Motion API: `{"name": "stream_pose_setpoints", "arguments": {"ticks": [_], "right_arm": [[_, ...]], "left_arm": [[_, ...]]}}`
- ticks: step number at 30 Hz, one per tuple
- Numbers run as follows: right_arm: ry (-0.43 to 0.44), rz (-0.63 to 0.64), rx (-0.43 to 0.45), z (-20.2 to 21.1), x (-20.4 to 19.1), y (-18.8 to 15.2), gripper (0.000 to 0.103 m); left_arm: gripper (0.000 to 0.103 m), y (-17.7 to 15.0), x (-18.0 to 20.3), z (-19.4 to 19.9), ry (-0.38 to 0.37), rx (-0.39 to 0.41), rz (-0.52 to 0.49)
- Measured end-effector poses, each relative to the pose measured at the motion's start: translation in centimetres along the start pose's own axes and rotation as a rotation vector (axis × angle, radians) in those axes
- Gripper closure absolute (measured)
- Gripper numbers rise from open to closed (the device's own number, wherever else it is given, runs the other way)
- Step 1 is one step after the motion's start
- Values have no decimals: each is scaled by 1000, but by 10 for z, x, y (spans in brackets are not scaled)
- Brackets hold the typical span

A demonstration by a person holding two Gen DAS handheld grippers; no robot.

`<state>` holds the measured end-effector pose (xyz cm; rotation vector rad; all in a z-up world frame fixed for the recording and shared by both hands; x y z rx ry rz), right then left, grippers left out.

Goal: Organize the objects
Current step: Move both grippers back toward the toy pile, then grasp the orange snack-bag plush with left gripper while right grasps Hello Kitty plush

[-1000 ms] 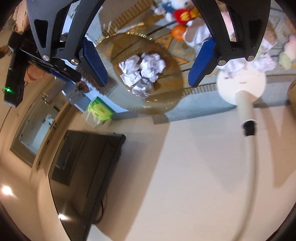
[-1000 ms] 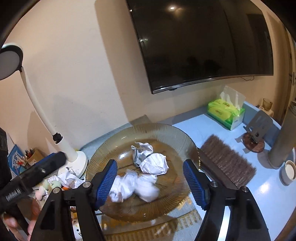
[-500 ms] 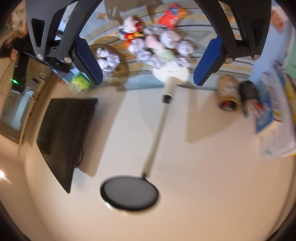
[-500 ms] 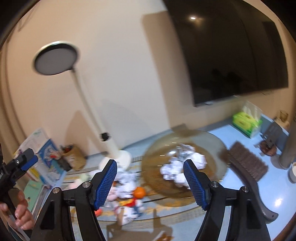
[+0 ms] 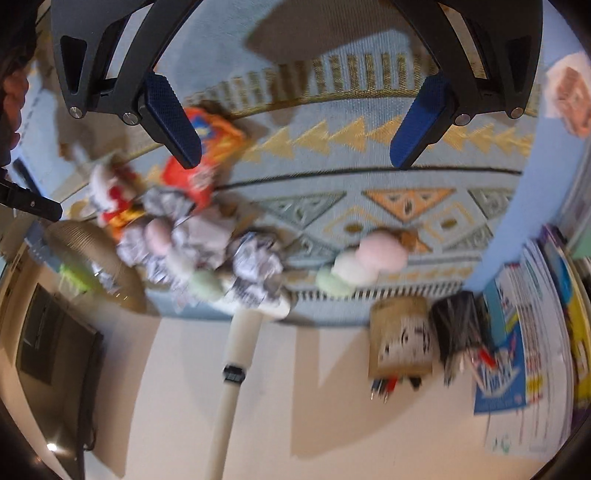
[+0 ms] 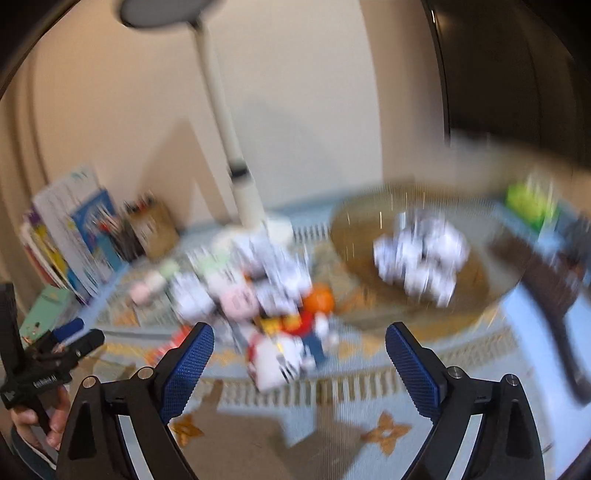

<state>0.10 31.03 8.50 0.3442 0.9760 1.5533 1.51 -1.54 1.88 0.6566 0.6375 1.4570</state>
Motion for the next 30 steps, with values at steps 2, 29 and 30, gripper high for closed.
{"name": "stream_pose_setpoints", "arguments": {"ticks": [2,29,30], "right_arm": [[-15,-50,-45,-23,18,-11,9],[-198,-52,-151,-54,33,-42,25],[-219,-85,-140,-47,43,-43,25]], "left_arm": [[1,1,-2,-2,-8,-25,12],[1,-4,66,-17,-49,-54,-245],[1,-3,66,-18,-53,-58,-239]]}}
Point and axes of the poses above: each gripper's, at about its wrist camera, not at the fingertips, and z roughly against the way its jaws point, x to its right, y to its top, the point moved 2 cm from there along -z, roughly the way its jaws point, and after that the axes turned 10 degrees about y, right-handed, at the moved point
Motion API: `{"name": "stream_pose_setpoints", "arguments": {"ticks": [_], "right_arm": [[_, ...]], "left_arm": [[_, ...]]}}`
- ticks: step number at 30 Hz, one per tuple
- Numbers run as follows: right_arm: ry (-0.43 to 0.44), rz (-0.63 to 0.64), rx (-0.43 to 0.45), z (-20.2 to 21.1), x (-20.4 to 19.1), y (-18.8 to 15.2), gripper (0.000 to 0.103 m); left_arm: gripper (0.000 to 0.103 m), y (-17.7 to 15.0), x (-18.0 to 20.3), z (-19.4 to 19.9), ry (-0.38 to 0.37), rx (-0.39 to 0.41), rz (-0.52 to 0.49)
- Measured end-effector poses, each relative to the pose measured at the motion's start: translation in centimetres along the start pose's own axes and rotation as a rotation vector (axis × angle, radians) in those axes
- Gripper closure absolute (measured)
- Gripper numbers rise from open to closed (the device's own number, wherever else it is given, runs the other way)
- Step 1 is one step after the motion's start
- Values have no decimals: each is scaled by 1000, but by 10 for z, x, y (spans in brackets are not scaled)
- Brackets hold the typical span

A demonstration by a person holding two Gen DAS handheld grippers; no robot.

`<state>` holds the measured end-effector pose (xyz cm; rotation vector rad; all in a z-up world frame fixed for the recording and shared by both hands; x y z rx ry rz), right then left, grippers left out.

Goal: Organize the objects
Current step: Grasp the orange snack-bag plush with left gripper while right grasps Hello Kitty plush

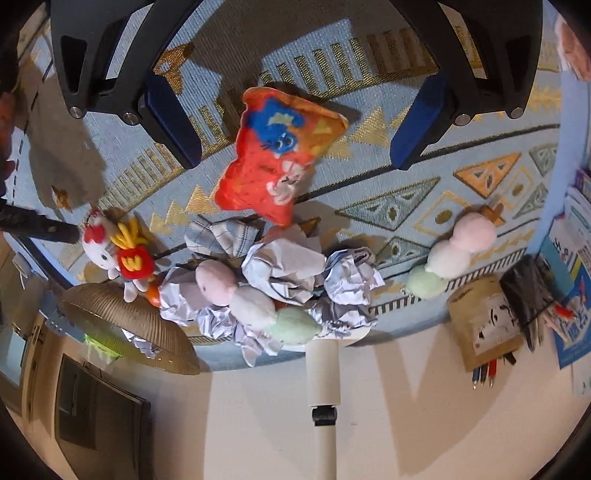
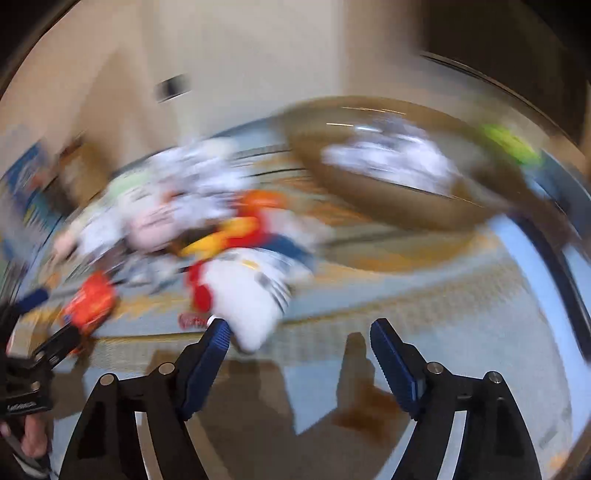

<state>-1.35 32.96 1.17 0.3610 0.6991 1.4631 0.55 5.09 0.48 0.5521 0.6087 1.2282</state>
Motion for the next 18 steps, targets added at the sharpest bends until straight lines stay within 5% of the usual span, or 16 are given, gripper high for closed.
{"name": "stream_pose_setpoints", "arguments": {"ticks": [6,8,11,13,16,18], "right_arm": [[166,-101,7,18,32,5,25],[166,-28,7,14,13,10,12],[120,68,0,-1,-10,15,11],[105,105,-7,-12,-22,16,11],[37,141,-10,-27,-30,19,11],[11,136,-36,-36,-29,17,26]], "left_arm": [[1,0,0,-2,-21,-21,1],[1,0,0,-4,-22,-32,3],[5,-1,1,-4,-33,-35,4],[13,-1,3,-5,-35,-43,-5],[39,0,6,-12,-31,-77,-26],[55,0,7,-10,-31,-67,-34]]}}
Point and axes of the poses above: each gripper's, at about its wrist camera, not at the fingertips, and z roughly against the way its jaws point, x to its right, y to its top, the point moved 2 cm from there along -z, roughly the way its jaws point, and after that the axes turned 10 degrees about y, right-handed, at the moved point
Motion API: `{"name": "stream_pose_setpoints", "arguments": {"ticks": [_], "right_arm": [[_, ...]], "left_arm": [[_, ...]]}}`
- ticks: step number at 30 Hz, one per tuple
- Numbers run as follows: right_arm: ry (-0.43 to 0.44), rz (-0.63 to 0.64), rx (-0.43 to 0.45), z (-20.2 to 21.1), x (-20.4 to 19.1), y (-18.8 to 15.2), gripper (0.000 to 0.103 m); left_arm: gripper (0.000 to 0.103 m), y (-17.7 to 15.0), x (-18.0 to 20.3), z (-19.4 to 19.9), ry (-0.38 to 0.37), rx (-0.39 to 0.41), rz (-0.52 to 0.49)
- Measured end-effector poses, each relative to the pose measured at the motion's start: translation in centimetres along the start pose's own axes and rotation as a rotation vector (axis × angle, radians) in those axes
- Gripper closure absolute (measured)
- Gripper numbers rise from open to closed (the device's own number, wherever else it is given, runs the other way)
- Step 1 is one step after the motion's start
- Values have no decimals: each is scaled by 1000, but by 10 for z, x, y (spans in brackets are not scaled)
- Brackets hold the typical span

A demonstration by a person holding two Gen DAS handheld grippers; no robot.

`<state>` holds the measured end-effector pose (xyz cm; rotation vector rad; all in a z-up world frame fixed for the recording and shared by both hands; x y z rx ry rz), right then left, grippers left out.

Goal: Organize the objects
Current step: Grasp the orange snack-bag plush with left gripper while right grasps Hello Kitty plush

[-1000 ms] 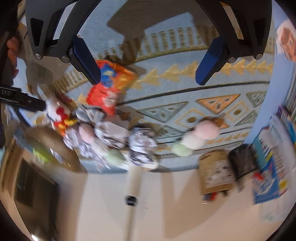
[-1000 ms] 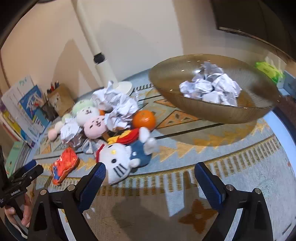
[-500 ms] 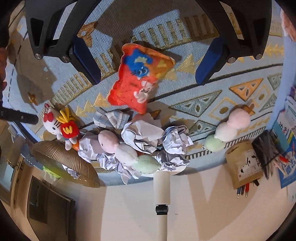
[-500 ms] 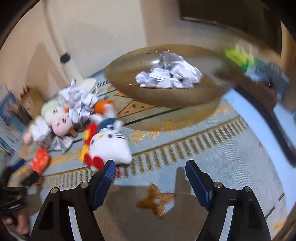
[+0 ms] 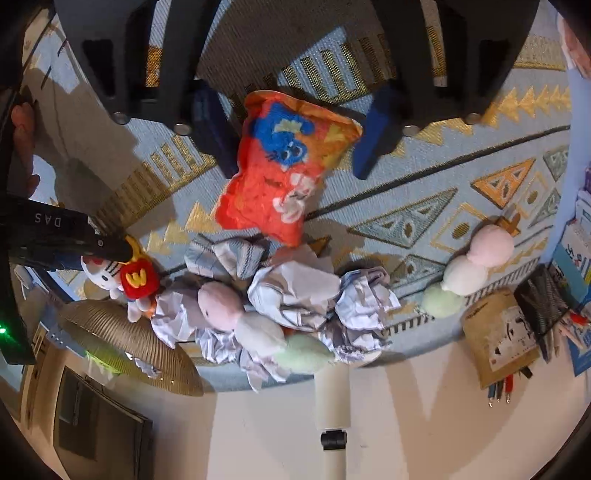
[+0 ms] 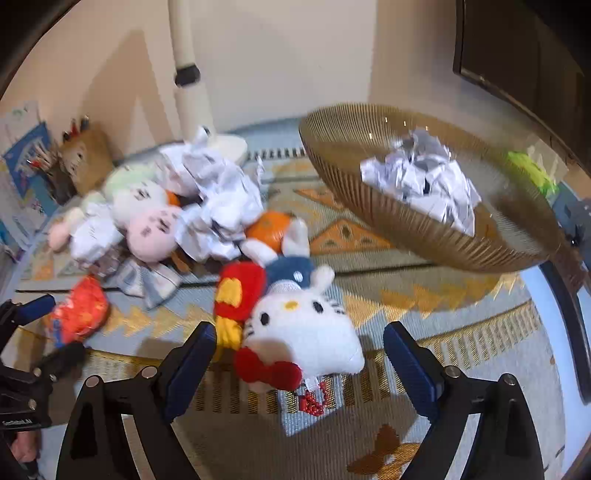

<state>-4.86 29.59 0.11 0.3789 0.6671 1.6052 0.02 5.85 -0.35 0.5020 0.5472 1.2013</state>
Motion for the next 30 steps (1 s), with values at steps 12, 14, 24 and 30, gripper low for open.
{"name": "stream_pose_setpoints", "arguments": {"ticks": [12,14,24,30], "right_arm": [[287,-21,49,50,-2,-22,46],[308,6,50,60,-10,-29,45],[279,68,-17,43,-31,-53,45],[278,53,-30,38,-26,-51,35]], "left_arm": [[82,-15,-17,58,-40,156,198],[82,-15,-21,58,-61,189,229],[28,-23,-19,34,-85,59,231],[61,-12,11,10,55,-11,100]]}}
Point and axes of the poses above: each gripper's, at about its wrist camera, not at the fingertips, and z roughly against the way its jaws point, x to its right, y to its top, the point moved 2 cm from there along -z, roughly the way its jaws point, and after that the axes turned 10 degrees about y, right-handed, at the moved point
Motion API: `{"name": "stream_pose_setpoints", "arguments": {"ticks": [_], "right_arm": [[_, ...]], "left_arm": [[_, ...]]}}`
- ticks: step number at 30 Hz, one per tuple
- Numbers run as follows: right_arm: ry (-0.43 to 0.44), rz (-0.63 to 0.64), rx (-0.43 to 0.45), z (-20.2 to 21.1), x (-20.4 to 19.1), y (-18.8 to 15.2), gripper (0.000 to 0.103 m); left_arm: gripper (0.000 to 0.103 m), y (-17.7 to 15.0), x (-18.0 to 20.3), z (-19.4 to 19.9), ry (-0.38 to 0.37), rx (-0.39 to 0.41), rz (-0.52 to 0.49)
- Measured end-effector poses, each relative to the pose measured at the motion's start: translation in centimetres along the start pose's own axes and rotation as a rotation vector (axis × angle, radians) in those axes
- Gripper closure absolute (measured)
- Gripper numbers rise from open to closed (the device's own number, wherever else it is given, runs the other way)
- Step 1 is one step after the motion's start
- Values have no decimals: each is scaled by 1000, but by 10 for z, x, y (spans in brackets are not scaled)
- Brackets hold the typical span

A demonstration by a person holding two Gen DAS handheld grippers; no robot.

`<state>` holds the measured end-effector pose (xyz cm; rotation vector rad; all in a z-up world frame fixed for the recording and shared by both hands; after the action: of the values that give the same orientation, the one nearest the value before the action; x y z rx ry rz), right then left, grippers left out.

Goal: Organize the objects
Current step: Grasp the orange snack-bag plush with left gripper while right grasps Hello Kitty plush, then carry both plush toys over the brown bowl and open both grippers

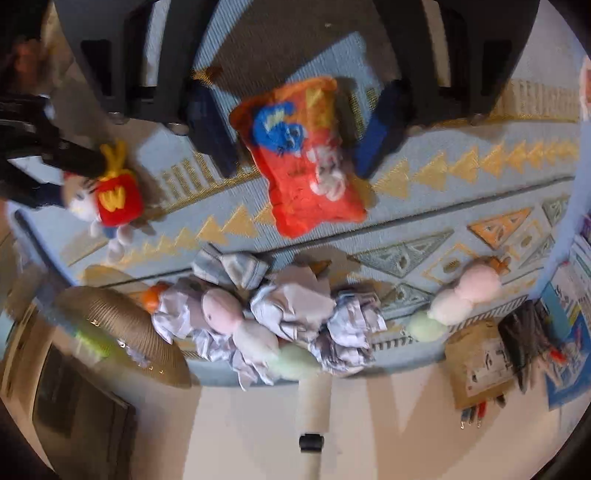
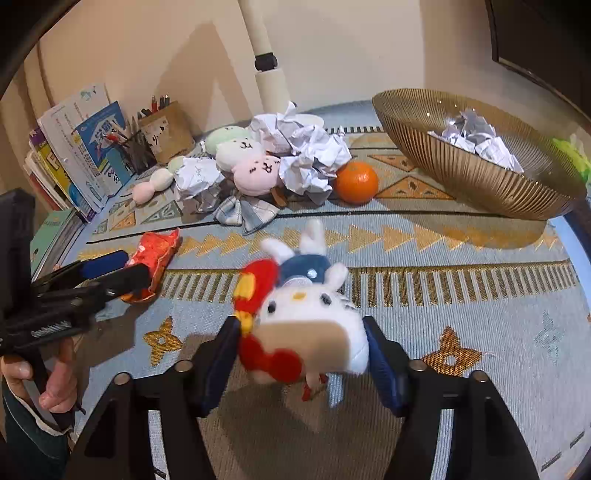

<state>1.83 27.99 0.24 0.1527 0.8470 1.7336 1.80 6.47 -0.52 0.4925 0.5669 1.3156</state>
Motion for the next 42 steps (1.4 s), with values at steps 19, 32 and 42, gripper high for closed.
{"name": "stream_pose_setpoints", "arguments": {"ticks": [19,32,42], "right_arm": [[-98,28,34,2,-12,-4,37],[-126,112,109,22,-25,-8,45],[-315,70,463,183,1,76,44]], "left_arm": [[78,2,-23,20,-110,112,136],[78,15,-5,50,-118,172,40],[78,136,71,127,-247,371,-5]]}}
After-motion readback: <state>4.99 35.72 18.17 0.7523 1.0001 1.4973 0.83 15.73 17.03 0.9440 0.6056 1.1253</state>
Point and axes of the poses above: each gripper's, at about its wrist camera, not at the fingertips, and z roughly against the way its jaws point, x to its right, y to its top, the point moved 2 cm from there along -z, roughly the way its jaws point, and after that the axes turned 10 degrees about y, right-handed, at the moved point
